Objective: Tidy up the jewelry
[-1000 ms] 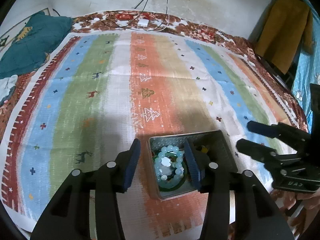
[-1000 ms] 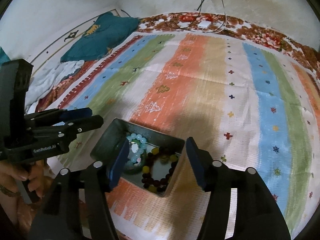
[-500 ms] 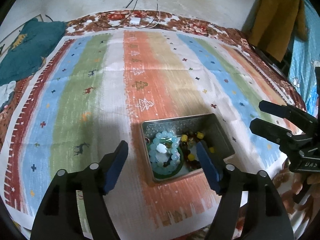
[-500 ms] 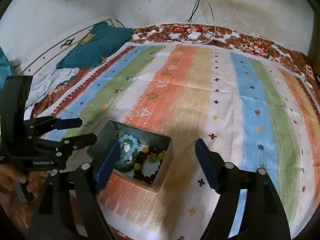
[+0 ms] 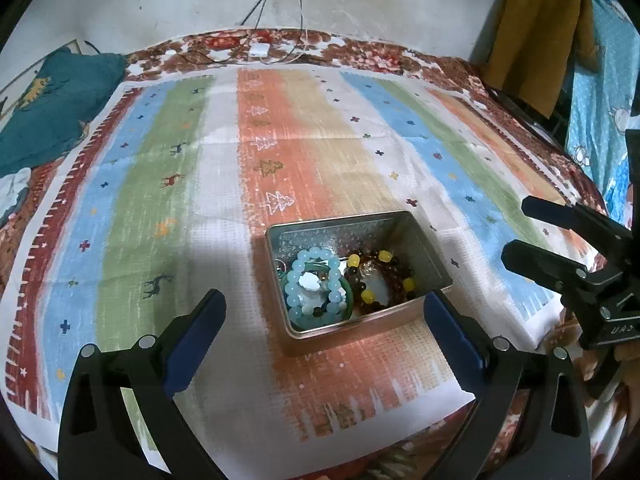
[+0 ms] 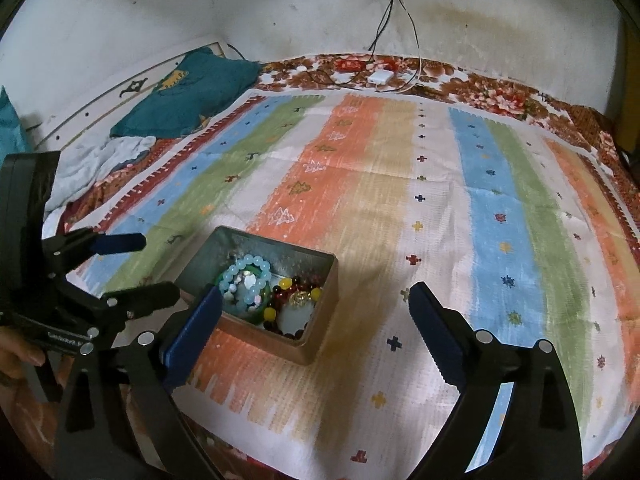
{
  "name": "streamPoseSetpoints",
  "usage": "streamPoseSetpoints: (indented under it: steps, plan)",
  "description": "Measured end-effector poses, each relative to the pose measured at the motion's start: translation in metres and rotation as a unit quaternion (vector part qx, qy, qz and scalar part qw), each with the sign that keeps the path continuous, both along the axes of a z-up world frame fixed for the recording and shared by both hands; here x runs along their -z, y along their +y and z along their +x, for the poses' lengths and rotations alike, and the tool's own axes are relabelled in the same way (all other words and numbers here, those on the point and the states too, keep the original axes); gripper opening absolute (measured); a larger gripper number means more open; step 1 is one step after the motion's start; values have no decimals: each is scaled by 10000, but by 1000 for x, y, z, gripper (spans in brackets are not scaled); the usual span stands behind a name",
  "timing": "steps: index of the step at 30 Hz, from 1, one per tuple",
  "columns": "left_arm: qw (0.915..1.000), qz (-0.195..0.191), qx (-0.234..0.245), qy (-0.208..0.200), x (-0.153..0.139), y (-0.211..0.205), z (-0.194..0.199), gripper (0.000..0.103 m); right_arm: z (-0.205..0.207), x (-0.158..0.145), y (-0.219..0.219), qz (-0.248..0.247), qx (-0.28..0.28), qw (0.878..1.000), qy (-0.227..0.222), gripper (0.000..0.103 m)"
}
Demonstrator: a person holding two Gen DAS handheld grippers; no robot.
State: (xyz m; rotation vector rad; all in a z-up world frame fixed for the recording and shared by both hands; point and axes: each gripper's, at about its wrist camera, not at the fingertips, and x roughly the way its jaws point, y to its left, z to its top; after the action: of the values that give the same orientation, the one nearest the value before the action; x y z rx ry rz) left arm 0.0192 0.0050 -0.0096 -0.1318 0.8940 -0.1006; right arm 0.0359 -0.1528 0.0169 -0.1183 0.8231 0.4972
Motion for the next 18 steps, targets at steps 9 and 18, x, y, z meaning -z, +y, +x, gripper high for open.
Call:
streamPoseSetpoints:
  steps: [9, 18]
  plan:
    - [9992, 217, -42, -326, -7, -8, -15, 97, -14, 0, -3, -33, -25, 9999, -162, 96]
    - [9972, 196, -299, -653, -16, -8, -29, 97, -24, 1, -9, -21, -2, 9998, -179, 96]
